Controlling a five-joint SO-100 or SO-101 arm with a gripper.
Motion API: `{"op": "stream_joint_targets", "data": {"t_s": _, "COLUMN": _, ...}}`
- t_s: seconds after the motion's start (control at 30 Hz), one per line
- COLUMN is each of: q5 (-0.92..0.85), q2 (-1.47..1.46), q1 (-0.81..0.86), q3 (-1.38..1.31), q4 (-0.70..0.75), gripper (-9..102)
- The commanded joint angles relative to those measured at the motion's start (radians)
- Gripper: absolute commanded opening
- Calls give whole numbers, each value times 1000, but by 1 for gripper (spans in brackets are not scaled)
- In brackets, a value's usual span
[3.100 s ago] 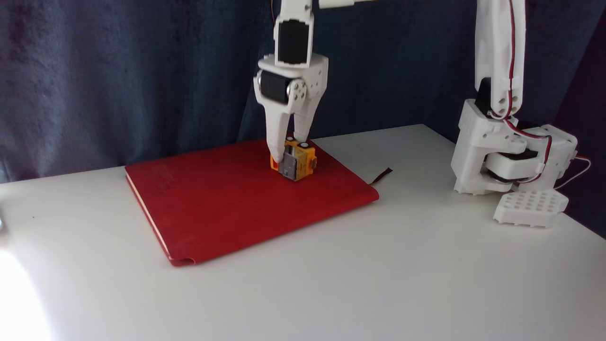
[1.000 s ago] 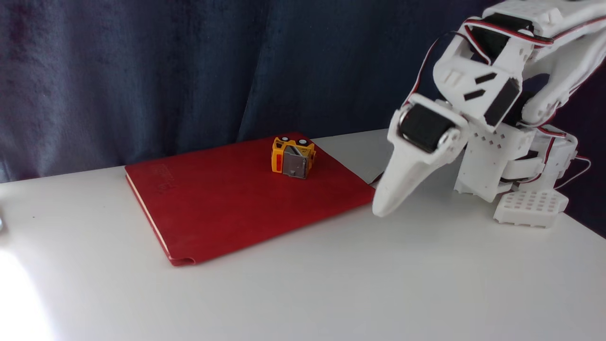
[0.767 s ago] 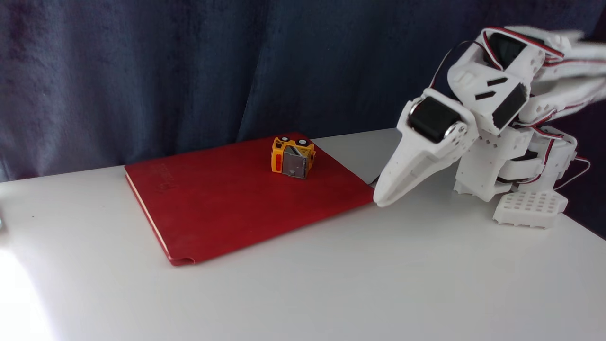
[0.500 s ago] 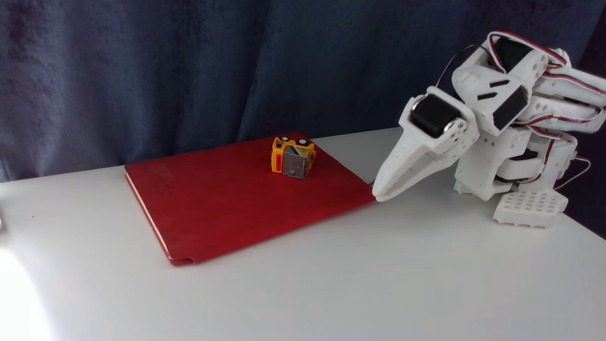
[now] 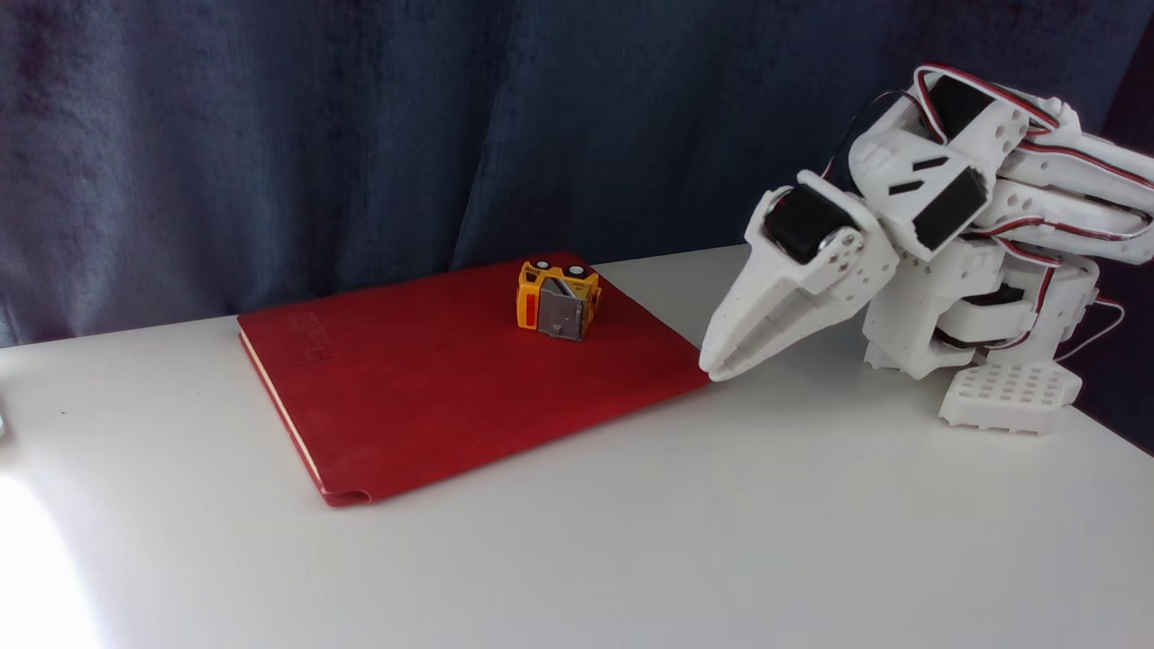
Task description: Grasp a toy truck onto the red notebook.
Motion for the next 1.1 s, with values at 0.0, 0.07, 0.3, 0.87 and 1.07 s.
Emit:
{"op": "stream_joint_targets", "data": {"t_s": 0.0, "q5": 6, "q2": 20, "q1": 11, "q3": -5, "q4": 0, "gripper": 0}}
{"op": "stream_joint_targets", "data": {"t_s": 0.07, "q5": 6, "q2": 20, "q1": 8, "q3": -5, "q4": 0, "gripper": 0}}
{"op": "stream_joint_targets", "data": {"t_s": 0.3, "q5": -3, "q2": 20, "q1": 12, "q3": -5, "q4": 0, "gripper": 0}}
{"op": "stream_joint_targets", "data": {"t_s": 0.87, "q5": -9, "q2": 20, "q1": 2, "q3": -5, "q4": 0, "gripper": 0}}
{"op": "stream_joint_targets", "data": {"t_s": 1.07, "q5": -9, "q2": 20, "q1": 2, "q3": -5, "q4": 0, "gripper": 0}}
